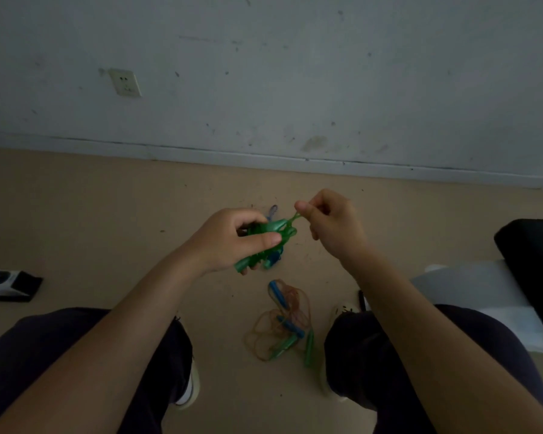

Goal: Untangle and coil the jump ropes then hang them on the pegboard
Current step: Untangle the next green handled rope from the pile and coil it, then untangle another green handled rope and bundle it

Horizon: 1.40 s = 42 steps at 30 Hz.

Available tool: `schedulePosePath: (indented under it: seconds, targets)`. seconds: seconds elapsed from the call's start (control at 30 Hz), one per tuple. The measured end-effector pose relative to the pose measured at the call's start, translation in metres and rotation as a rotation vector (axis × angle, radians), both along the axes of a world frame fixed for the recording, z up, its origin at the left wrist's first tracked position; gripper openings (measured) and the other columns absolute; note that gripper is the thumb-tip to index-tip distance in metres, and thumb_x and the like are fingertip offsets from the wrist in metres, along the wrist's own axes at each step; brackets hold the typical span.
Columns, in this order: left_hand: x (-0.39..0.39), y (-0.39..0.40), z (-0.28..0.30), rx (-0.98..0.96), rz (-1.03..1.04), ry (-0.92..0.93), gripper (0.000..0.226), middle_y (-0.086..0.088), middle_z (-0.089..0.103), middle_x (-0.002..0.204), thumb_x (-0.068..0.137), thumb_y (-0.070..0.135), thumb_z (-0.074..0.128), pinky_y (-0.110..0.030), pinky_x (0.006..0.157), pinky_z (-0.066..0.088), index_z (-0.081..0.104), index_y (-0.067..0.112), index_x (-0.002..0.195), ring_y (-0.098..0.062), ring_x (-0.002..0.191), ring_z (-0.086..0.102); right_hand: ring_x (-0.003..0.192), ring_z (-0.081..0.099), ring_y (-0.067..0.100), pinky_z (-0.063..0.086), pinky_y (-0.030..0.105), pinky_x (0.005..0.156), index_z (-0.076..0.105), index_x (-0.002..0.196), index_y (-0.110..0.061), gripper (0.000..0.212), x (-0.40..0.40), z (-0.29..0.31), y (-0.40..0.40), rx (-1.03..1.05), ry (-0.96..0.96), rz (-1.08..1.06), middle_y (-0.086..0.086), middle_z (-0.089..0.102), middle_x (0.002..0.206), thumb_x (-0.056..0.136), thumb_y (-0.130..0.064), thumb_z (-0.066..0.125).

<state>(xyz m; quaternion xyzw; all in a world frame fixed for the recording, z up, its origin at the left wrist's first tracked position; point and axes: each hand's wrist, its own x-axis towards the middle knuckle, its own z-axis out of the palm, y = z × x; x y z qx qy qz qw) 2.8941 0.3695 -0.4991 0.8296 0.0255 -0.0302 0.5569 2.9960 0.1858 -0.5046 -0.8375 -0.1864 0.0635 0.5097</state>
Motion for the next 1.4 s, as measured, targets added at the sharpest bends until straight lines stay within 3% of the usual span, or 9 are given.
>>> schedulePosePath:
  seconds: [0.1,0.2,0.43,0.57,0.83,1.03,1.13,1.3,1.4]
  targets:
    - [-0.001,0.004,-0.006,-0.085,0.016,0.067,0.019,0.006,0.075,0.078,0.087,0.043,0.073,-0.029,0.053,0.056,0.072,0.029,0.098,-0.019,0.066,0.073,0.058,0.049,0.020,0.040,0.030,0.056,0.056,0.079,-0.007,0.030,0.000,-0.006,0.001,-0.023,-0.028,0.002,0.020,0.060,0.070,0.091,-0.032,0.068]
    - [0.004,0.014,-0.014,-0.127,0.058,0.164,0.037,0.004,0.077,0.086,0.079,0.052,0.072,-0.028,0.055,0.058,0.068,0.030,0.108,-0.019,0.071,0.075,0.055,0.046,0.012,0.039,0.025,0.052,0.055,0.076,-0.012,0.027,0.003,-0.011,0.006,-0.058,-0.103,0.045,0.002,0.053,0.063,0.090,-0.030,0.069]
    - [0.067,0.040,-0.074,0.025,0.320,0.161,0.028,0.005,0.071,0.094,0.076,0.055,0.080,-0.021,0.054,0.054,0.068,0.035,0.091,-0.011,0.075,0.070,0.067,0.056,0.025,0.050,0.038,0.065,0.056,0.076,-0.014,0.025,0.061,-0.056,0.041,-0.112,0.035,0.076,0.007,0.055,0.073,0.092,-0.029,0.067]
    - [0.104,0.048,-0.163,0.132,0.396,0.248,0.044,0.008,0.069,0.094,0.074,0.061,0.078,-0.030,0.066,0.056,0.068,0.026,0.099,-0.011,0.083,0.067,0.051,0.042,0.006,0.038,0.011,0.048,0.065,0.075,-0.004,0.028,0.092,-0.136,0.047,-0.209,0.073,0.046,0.002,0.053,0.062,0.090,-0.026,0.070]
    - [0.145,0.051,-0.350,0.161,0.386,0.473,0.033,0.015,0.063,0.090,0.077,0.056,0.079,-0.018,0.056,0.039,0.065,0.030,0.090,0.004,0.079,0.056,0.063,0.054,0.021,0.045,0.031,0.062,0.054,0.072,-0.019,0.028,0.129,-0.323,0.056,-0.345,0.444,-0.006,0.005,0.055,0.068,0.092,-0.033,0.067]
    - [0.191,0.077,-0.387,0.134,0.414,0.443,0.071,-0.003,0.062,0.124,0.079,0.057,0.077,-0.030,0.083,0.053,0.057,0.013,0.131,-0.020,0.108,0.061,0.070,0.058,0.009,0.044,0.017,0.053,0.059,0.106,-0.020,0.029,0.176,-0.354,0.084,-0.303,0.399,-0.037,-0.003,0.060,0.082,0.090,-0.043,0.066]
    - [0.185,0.074,-0.383,0.253,0.470,0.408,0.053,0.005,0.061,0.098,0.079,0.048,0.081,-0.020,0.061,0.042,0.061,0.013,0.114,-0.014,0.086,0.058,0.072,0.053,0.002,0.037,0.009,0.049,0.055,0.122,-0.022,0.043,0.166,-0.365,0.069,-0.364,0.415,-0.068,-0.008,0.057,0.086,0.089,-0.048,0.066]
    - [0.126,0.034,-0.398,0.072,0.384,0.773,0.029,-0.003,0.064,0.108,0.091,0.042,0.068,-0.018,0.064,0.045,0.063,0.017,0.105,-0.008,0.081,0.057,0.109,0.057,0.028,0.054,0.046,0.090,0.048,0.130,-0.019,0.073,0.113,-0.388,0.019,-0.668,0.703,-0.189,0.009,0.053,0.122,0.077,-0.065,0.069]
    - [0.099,0.001,-0.408,-0.177,0.284,0.926,0.032,-0.009,0.067,0.113,0.096,0.042,0.064,-0.037,0.093,0.054,0.067,0.013,0.111,-0.022,0.098,0.064,0.103,0.058,0.025,0.054,0.039,0.082,0.048,0.126,-0.012,0.072,0.081,-0.396,0.003,-0.616,0.817,-0.146,0.005,0.054,0.116,0.078,-0.060,0.072]
